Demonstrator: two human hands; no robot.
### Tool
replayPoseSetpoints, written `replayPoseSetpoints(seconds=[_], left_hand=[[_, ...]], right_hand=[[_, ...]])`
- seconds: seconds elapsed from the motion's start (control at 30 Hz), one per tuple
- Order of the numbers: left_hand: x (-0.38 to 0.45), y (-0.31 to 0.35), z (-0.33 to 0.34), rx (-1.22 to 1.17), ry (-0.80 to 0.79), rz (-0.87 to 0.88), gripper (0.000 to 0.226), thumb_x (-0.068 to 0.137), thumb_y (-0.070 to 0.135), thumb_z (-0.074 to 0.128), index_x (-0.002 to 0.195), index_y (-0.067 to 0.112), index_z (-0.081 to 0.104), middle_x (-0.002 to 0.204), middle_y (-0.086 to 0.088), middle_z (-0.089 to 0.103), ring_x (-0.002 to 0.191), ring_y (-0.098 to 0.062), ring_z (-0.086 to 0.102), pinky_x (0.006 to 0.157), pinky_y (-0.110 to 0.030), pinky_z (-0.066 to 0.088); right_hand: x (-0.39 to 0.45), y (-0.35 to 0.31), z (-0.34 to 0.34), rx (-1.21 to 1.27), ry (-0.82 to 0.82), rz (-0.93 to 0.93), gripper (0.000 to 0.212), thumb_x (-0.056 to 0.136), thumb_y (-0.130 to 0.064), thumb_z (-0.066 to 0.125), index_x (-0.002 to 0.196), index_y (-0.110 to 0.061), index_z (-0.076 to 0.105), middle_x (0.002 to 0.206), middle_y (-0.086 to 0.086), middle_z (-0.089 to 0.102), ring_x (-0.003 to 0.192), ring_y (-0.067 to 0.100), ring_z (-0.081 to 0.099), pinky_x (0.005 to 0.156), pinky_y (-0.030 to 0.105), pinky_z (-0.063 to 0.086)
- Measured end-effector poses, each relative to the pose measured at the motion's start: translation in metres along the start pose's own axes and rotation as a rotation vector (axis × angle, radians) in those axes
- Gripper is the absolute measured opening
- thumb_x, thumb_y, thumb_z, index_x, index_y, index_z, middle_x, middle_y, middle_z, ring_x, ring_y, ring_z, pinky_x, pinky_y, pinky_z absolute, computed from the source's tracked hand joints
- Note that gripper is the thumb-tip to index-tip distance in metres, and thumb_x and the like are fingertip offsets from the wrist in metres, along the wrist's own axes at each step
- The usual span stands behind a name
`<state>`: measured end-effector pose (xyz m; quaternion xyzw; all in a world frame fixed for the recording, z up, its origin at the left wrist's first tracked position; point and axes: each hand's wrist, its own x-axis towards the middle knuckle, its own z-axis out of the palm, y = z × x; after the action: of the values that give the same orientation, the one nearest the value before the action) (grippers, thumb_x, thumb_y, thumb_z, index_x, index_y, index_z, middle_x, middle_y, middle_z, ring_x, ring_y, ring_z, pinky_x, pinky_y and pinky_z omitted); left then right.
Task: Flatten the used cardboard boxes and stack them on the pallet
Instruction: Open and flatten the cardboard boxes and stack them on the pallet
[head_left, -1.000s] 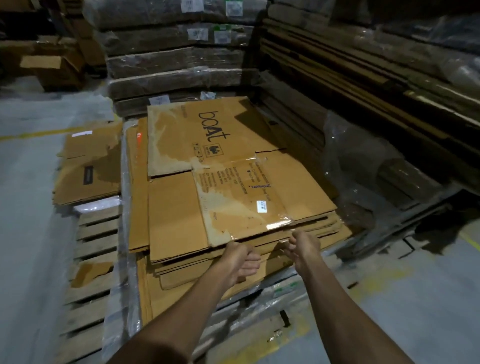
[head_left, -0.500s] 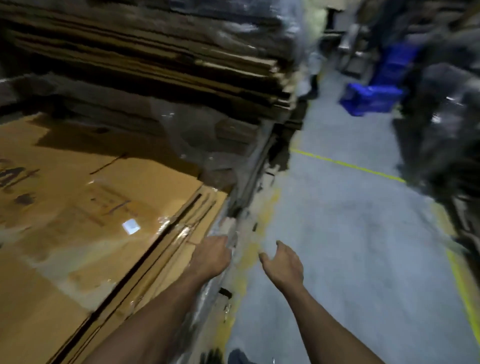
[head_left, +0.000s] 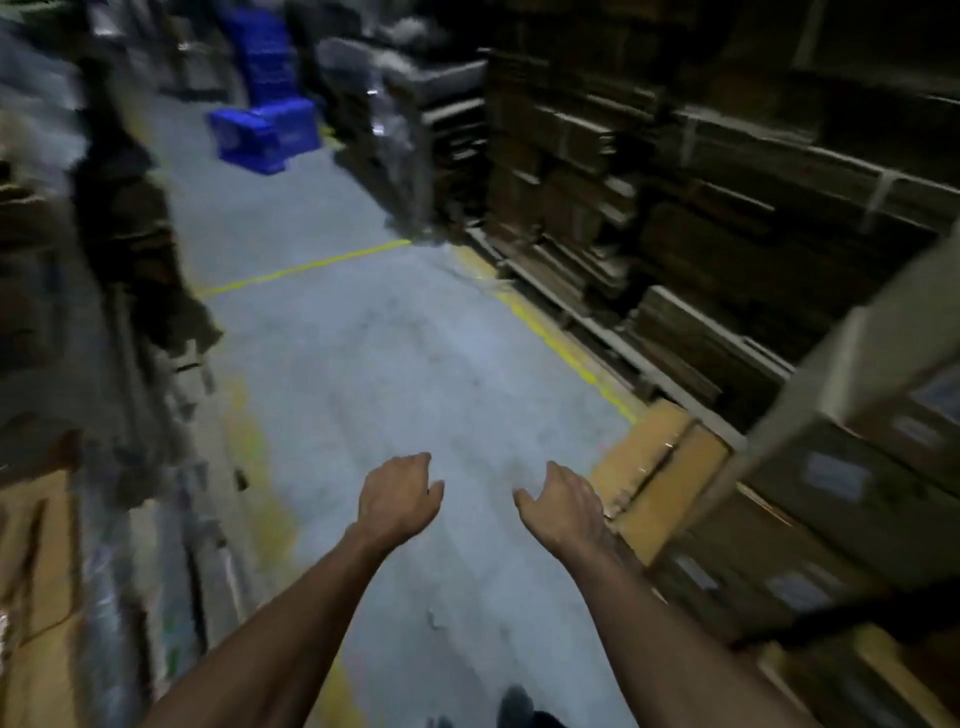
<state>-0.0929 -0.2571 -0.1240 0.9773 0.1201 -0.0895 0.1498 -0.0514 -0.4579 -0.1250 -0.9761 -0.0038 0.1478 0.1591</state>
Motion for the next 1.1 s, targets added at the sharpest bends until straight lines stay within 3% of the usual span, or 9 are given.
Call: replayPoseSetpoints(seconds=[0.23, 0.33, 0.43, 0.6, 0.7, 0.9, 1.1], left_hand=[[0.023, 0.170, 0.019, 0.036, -0.046, 0.304, 0.043, 0.101, 0.040, 0.043, 0.132, 0.010, 0.053, 0.129, -0.010, 0.063, 0.119, -0.029, 0.058, 0.094, -0.038, 0.045], [0.032, 0.254, 0.028, 0.006, -0.055, 0.408, 0.048, 0.102, 0.043, 0.042, 0.138, 0.011, 0.049, 0.135, -0.010, 0.060, 0.124, -0.030, 0.055, 0.096, -0.038, 0.044], [0.041, 0.340, 0.018, -0.093, -0.007, 0.475, 0.055, 0.103, 0.046, 0.040, 0.147, 0.013, 0.043, 0.144, -0.008, 0.054, 0.132, -0.028, 0.050, 0.100, -0.038, 0.042], [0.064, 0.479, -0.015, -0.213, 0.133, 0.594, 0.051, 0.101, 0.050, 0.040, 0.134, 0.013, 0.054, 0.128, -0.011, 0.065, 0.119, -0.031, 0.058, 0.092, -0.041, 0.049], [0.079, 0.551, -0.039, -0.223, 0.172, 0.638, 0.055, 0.101, 0.051, 0.039, 0.139, 0.012, 0.051, 0.131, -0.014, 0.063, 0.122, -0.034, 0.057, 0.095, -0.042, 0.047], [0.130, 0.645, -0.063, -0.205, 0.179, 0.712, 0.054, 0.101, 0.056, 0.035, 0.131, 0.015, 0.054, 0.125, -0.011, 0.065, 0.110, -0.032, 0.060, 0.089, -0.043, 0.049], [0.206, 0.723, -0.052, -0.174, 0.108, 0.712, 0.057, 0.100, 0.059, 0.037, 0.135, 0.014, 0.048, 0.118, -0.007, 0.064, 0.100, -0.025, 0.061, 0.086, -0.042, 0.051]], right_hand=[[-0.018, 0.131, -0.066, 0.188, 0.184, 0.324, 0.054, 0.093, -0.052, 0.051, 0.135, -0.018, 0.050, 0.142, 0.005, 0.052, 0.135, 0.029, 0.042, 0.110, 0.043, 0.035], [-0.016, 0.193, -0.103, 0.247, 0.269, 0.392, 0.061, 0.094, -0.053, 0.052, 0.144, -0.019, 0.043, 0.152, 0.003, 0.043, 0.143, 0.026, 0.032, 0.117, 0.044, 0.027], [-0.006, 0.245, -0.155, 0.271, 0.381, 0.422, 0.069, 0.097, -0.056, 0.048, 0.153, -0.020, 0.033, 0.161, 0.000, 0.032, 0.150, 0.022, 0.021, 0.121, 0.042, 0.019], [0.015, 0.307, -0.266, 0.281, 0.583, 0.357, 0.070, 0.098, -0.055, 0.046, 0.156, -0.021, 0.027, 0.164, -0.001, 0.025, 0.152, 0.021, 0.014, 0.123, 0.041, 0.015], [0.025, 0.339, -0.326, 0.280, 0.707, 0.333, 0.068, 0.098, -0.053, 0.047, 0.155, -0.021, 0.029, 0.163, -0.001, 0.027, 0.151, 0.021, 0.015, 0.122, 0.041, 0.016], [0.054, 0.405, -0.414, 0.250, 0.826, 0.395, 0.063, 0.097, -0.053, 0.049, 0.150, -0.021, 0.038, 0.156, 0.003, 0.038, 0.145, 0.027, 0.028, 0.118, 0.044, 0.025], [0.109, 0.474, -0.459, 0.194, 0.779, 0.499, 0.064, 0.098, -0.056, 0.046, 0.150, -0.019, 0.037, 0.153, 0.005, 0.042, 0.143, 0.029, 0.032, 0.115, 0.047, 0.027]])
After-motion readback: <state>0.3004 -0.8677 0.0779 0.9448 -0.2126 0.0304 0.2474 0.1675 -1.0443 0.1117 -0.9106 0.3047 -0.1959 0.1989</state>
